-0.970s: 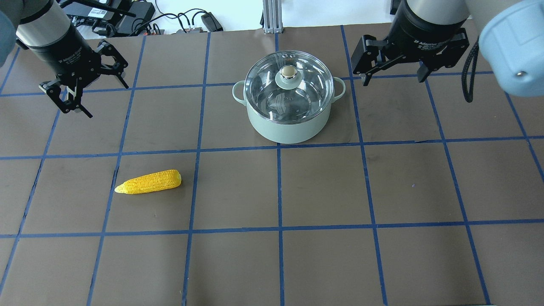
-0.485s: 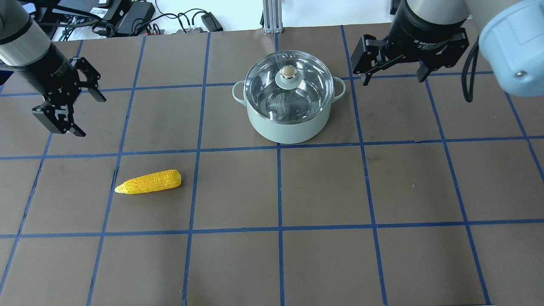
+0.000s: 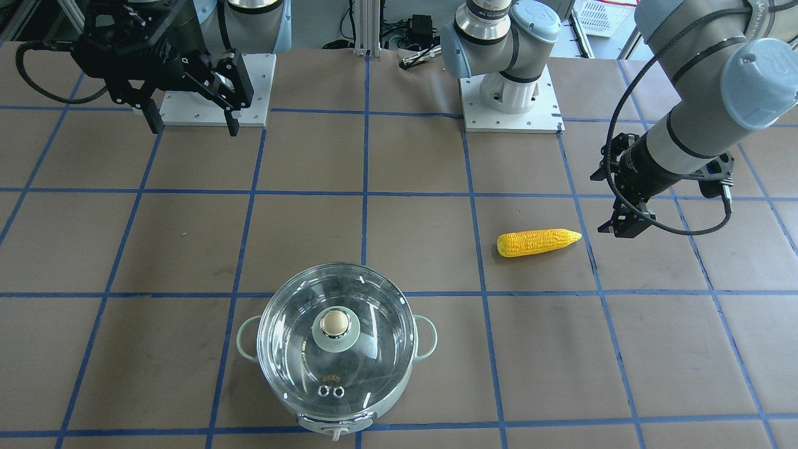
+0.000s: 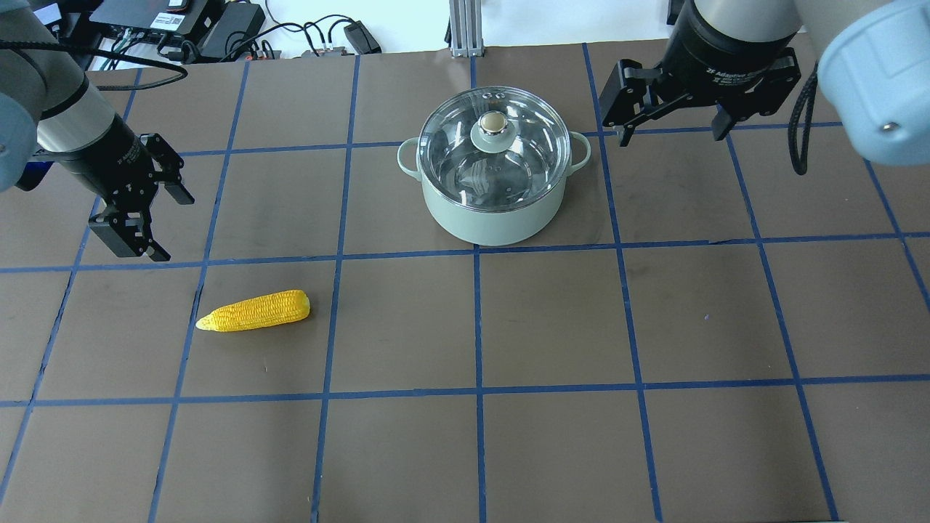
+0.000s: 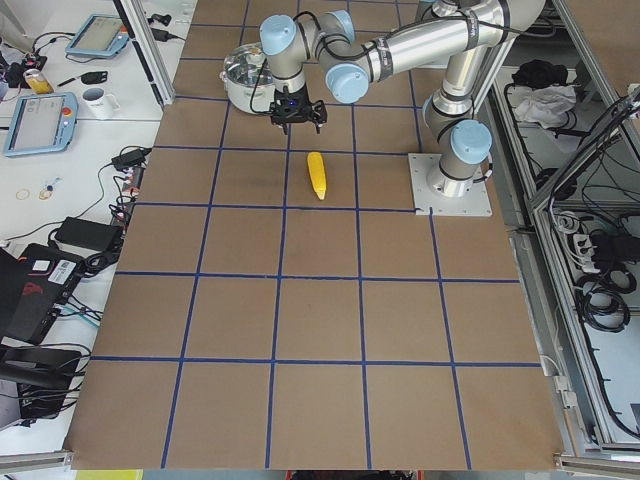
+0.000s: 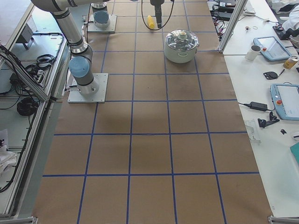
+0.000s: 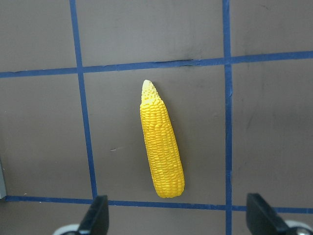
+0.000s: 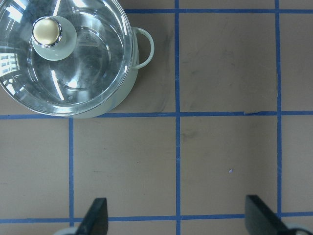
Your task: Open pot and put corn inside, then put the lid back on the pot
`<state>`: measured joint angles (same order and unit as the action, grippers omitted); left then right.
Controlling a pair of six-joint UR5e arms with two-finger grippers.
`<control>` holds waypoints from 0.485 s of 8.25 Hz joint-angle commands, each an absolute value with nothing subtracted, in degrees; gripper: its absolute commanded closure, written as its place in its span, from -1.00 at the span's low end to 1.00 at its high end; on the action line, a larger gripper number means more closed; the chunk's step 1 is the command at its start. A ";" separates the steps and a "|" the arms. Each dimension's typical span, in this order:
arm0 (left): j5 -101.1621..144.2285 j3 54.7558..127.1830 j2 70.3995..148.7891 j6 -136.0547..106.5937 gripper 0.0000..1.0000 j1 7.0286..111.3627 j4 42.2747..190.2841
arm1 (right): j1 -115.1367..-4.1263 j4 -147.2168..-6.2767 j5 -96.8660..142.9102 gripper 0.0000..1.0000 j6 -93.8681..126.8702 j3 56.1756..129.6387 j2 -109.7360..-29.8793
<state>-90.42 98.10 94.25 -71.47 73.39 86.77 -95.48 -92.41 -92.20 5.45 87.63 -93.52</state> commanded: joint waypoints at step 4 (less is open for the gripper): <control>-90.26 103.71 93.43 -72.51 -1.00 73.30 86.48 | -95.54 -92.37 -91.59 -1.00 5.45 87.63 -93.43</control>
<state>-90.13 102.40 93.78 -72.22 73.30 86.68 -95.42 -92.41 -92.15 5.45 87.63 -93.51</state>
